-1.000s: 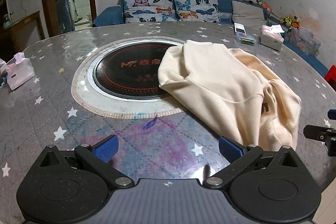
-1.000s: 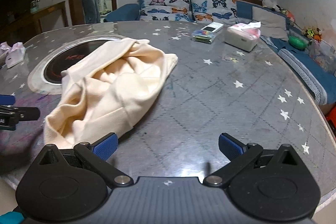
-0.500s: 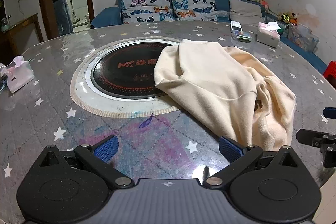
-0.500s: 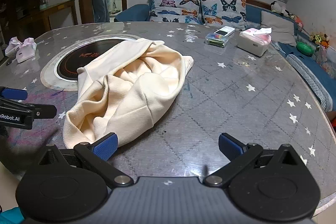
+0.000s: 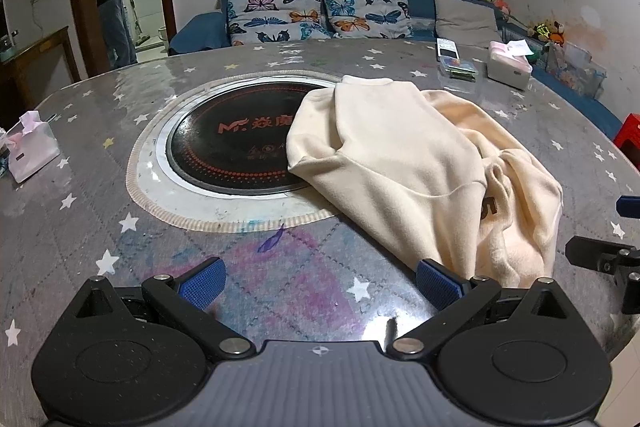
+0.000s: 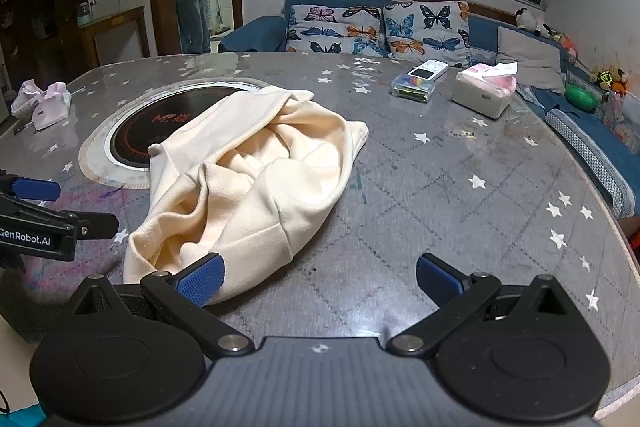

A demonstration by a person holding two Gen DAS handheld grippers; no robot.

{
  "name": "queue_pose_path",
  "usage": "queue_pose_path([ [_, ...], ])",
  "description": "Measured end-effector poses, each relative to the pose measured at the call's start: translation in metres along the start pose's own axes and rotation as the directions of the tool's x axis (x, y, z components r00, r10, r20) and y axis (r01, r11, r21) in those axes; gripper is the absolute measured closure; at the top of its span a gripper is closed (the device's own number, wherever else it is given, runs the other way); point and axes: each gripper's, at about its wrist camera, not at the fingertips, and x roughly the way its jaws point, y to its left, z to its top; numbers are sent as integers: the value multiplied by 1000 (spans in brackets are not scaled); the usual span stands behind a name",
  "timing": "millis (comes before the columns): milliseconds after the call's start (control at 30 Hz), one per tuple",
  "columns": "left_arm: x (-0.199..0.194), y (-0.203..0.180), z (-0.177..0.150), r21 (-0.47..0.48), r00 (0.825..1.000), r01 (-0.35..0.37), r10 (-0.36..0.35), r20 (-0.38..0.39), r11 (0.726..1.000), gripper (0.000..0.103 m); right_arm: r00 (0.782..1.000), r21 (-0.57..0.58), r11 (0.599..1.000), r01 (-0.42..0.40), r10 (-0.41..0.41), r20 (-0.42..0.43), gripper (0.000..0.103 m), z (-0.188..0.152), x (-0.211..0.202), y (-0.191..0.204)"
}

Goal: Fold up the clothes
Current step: 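Move both grippers toward the crumpled cream sweatshirt on the table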

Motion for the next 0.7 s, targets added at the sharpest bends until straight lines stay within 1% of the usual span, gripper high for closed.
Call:
queue_pose_path([
  [467, 8, 2, 12, 4, 1000, -4, 4, -3, 1000, 0, 1000, 6, 1000, -20, 20, 0, 0, 11, 10, -2],
  [700, 12, 0, 23, 24, 1000, -5, 5, 7, 1000, 0, 1000, 3, 1000, -30, 30, 3, 0, 18, 16, -4],
])
